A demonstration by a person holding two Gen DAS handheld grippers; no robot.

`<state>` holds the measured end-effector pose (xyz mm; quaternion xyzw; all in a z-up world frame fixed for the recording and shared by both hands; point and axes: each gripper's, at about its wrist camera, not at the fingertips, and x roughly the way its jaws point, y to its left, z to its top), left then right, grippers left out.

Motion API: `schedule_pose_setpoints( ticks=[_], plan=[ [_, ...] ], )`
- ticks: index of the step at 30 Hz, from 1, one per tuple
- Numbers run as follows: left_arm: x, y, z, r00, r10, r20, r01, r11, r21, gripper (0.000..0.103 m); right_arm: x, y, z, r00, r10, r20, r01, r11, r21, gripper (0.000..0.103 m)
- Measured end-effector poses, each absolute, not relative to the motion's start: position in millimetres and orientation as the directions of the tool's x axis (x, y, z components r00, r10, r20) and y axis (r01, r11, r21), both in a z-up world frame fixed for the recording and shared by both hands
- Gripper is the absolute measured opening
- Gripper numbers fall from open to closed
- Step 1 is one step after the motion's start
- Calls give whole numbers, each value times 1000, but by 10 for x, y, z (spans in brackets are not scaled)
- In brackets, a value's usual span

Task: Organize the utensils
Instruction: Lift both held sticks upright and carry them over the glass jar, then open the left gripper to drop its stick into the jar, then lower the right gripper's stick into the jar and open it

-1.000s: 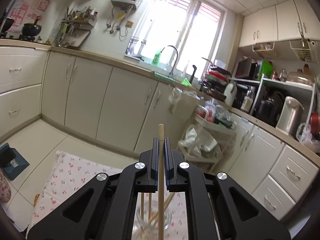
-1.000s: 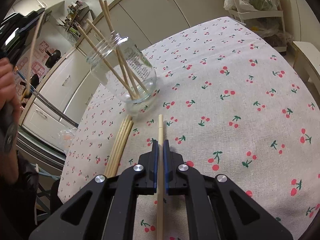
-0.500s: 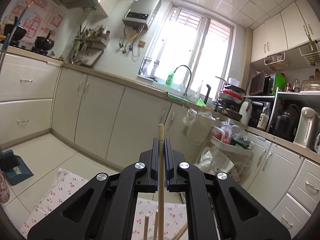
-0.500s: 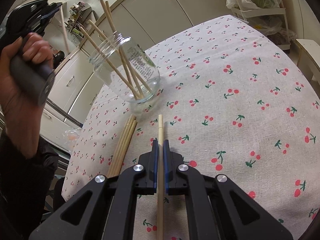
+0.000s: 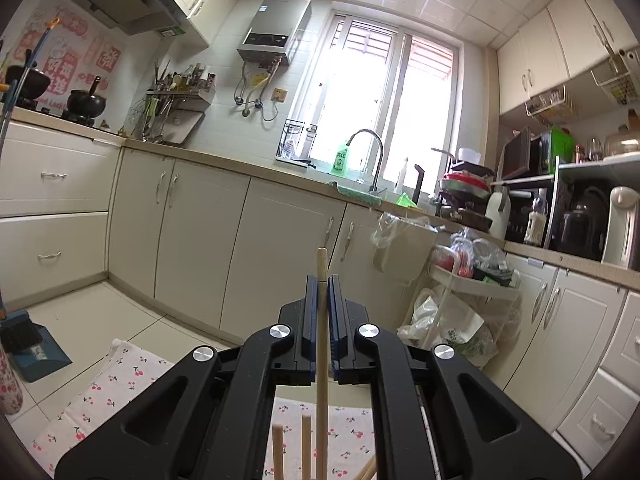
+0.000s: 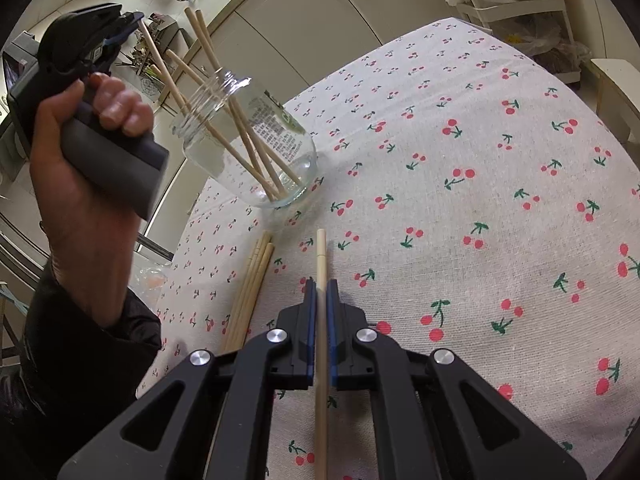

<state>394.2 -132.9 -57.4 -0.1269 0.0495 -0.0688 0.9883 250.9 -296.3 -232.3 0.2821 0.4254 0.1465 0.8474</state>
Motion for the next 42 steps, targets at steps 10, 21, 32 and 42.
schedule_pose_setpoints(
  ticks=[10, 21, 32, 42],
  plan=[
    [3807, -1402, -776, 974, -176, -144, 153, 976, -158, 5, 2501, -2997, -2341, 599, 496, -629, 3, 784, 621, 6],
    [3514, -1212, -761, 954, -196, -228, 175, 979, -108, 12, 2510, -2875, -2269, 595, 422, -684, -10, 855, 519, 6],
    [2999, -653, -646, 950, -159, -269, 135, 985, -104, 32, 2632, -2317, -2090, 531, 132, -837, -153, 986, 58, 6],
    [2674, -180, -696, 939, -120, -322, 72, 985, -158, 37, 2591, -2912, -1181, 810, 361, -461, -81, 849, 522, 6]
  ],
)
